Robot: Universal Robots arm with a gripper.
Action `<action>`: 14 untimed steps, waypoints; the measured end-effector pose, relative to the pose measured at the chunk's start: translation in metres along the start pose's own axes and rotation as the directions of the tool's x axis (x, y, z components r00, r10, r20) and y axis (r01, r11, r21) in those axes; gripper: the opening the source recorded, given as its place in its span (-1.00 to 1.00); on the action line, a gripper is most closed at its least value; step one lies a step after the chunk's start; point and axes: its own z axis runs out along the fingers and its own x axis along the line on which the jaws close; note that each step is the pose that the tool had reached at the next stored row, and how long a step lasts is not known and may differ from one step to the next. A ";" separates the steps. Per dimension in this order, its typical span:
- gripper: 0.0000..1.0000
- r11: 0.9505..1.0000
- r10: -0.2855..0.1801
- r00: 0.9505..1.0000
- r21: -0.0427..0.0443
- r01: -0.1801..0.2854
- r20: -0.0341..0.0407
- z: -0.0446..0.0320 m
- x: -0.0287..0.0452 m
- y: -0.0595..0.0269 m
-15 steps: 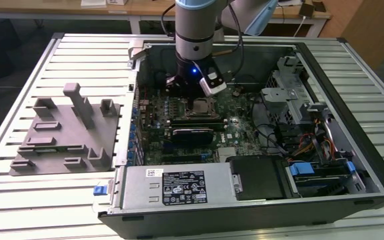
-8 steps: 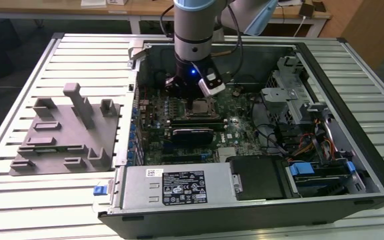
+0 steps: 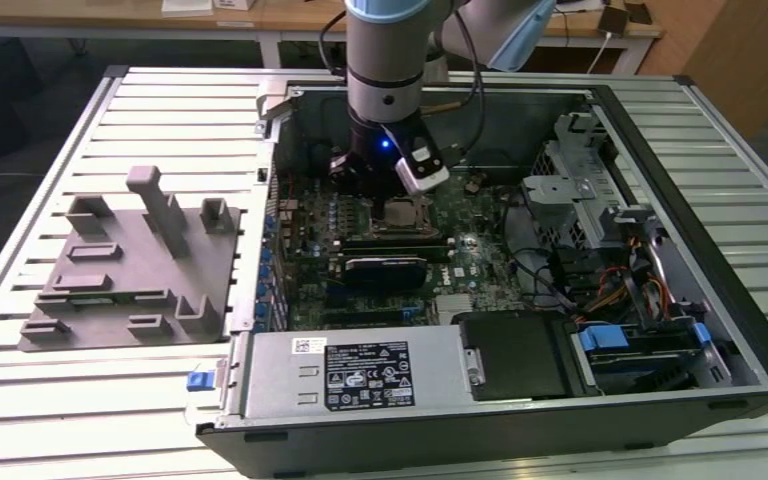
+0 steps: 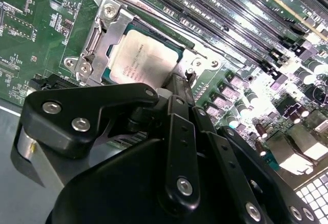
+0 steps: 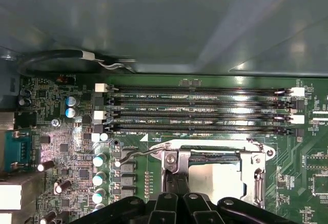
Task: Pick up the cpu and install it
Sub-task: 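Close the cpu cover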
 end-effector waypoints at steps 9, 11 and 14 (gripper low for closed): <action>-0.79 1.000 -0.002 1.000 0.000 0.002 0.000 0.0002 -0.0040 0.0000; -0.79 1.000 -0.003 1.000 0.000 0.003 0.000 0.0002 -0.0048 0.0000; -0.79 1.000 -0.004 1.000 0.000 0.004 0.000 0.0002 -0.0061 0.0000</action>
